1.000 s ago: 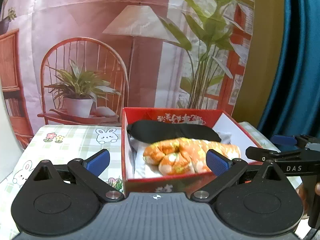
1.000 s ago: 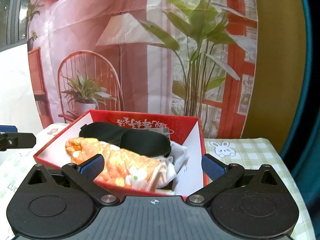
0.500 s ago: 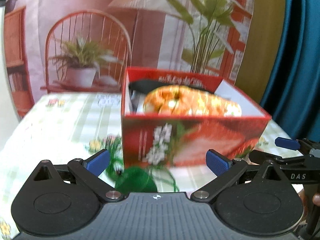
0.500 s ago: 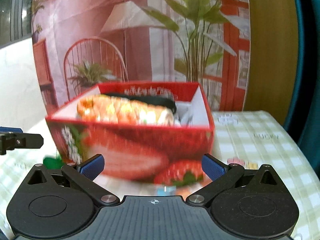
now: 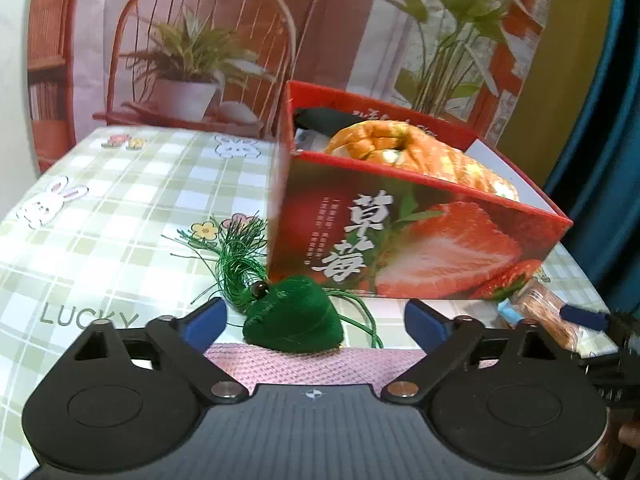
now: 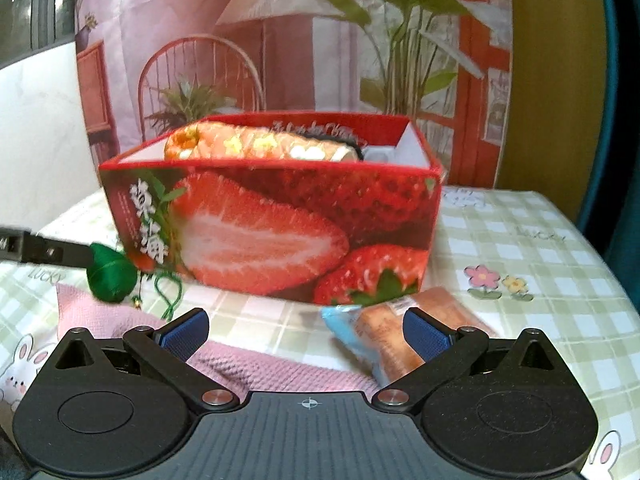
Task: Organize soft objects
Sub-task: 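Move both tools down beside the box to the green tasseled pouch, then grasp the green pouch with the left tool while the right tool closes on it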
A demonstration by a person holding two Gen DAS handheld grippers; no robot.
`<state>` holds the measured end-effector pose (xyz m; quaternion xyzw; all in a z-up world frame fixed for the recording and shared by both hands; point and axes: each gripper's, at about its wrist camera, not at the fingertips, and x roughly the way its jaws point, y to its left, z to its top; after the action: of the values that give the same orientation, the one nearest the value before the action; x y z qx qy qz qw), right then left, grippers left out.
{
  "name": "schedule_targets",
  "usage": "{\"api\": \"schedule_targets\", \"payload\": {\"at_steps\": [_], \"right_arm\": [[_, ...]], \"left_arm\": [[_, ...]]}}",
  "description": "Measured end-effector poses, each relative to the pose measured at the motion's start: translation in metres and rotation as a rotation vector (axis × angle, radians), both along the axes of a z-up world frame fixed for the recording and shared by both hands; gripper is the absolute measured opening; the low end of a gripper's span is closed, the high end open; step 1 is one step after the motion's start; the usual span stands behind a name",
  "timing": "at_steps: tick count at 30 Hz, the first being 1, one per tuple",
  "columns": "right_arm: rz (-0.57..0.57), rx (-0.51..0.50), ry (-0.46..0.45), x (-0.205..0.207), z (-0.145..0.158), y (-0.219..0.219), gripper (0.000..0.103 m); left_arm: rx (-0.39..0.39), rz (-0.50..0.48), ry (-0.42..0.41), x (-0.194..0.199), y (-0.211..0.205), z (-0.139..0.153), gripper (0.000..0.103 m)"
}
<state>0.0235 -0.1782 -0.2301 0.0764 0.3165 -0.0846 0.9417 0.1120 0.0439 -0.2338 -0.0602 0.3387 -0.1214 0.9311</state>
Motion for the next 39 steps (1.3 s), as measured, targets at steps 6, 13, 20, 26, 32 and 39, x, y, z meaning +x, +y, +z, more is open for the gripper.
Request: {"api": "schedule_targets", "payload": {"at_steps": [6,13,20,26,32,39], "right_arm": [[0.015,0.045,0.023,0.006,-0.007,0.0,0.099],[0.077,0.043,0.047,0.018,-0.01,0.008,0.087],[0.14,0.044,0.055,0.029,-0.011,0.018,0.078],[0.223,0.033,0.059,0.039,-0.012,0.034,0.073],[0.332,0.019,0.058,0.052,-0.012,0.057,0.066],[0.347,-0.008,0.081,0.075,-0.017,0.062,0.059]], "left_arm": [[-0.091,0.03,0.077,0.032,0.021,-0.009,0.077],[-0.098,-0.032,0.143,0.049,0.013,-0.02,0.056],[-0.102,-0.126,0.145,0.048,-0.018,-0.022,0.055],[-0.087,-0.167,0.148,0.046,-0.045,-0.02,0.055],[-0.119,-0.212,0.167,0.042,-0.057,-0.023,0.053],[-0.112,-0.186,0.149,0.044,-0.049,-0.023,0.054]]}}
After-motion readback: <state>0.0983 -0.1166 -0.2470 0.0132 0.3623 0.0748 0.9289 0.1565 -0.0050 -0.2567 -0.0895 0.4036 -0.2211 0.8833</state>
